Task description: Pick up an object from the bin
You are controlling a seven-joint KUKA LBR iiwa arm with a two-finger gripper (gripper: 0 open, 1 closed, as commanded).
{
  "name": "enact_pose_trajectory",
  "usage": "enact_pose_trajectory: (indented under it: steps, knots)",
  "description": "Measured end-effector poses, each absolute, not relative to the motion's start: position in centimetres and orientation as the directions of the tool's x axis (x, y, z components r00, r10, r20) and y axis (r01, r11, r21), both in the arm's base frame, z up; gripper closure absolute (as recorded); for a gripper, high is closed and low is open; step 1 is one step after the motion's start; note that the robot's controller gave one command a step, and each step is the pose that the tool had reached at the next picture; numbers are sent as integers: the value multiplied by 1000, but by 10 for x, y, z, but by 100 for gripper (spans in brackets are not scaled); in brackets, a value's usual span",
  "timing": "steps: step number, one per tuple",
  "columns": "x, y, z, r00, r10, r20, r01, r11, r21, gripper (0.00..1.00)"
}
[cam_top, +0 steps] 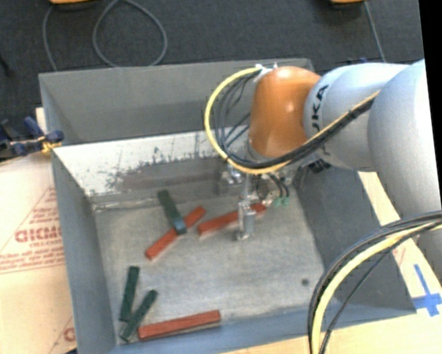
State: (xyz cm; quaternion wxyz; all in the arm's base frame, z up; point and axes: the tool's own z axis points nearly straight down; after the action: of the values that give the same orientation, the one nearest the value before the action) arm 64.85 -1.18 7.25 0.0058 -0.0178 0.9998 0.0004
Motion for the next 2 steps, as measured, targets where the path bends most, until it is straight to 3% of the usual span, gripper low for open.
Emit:
enact_pose_trajectory:
  steps: [1, 2]
  knots:
    - [649, -12, 73, -999, -35, -12, -35, 999, 1, 100]
    - [652, -12, 146, -999, -34, -13, -34, 999, 0, 100]
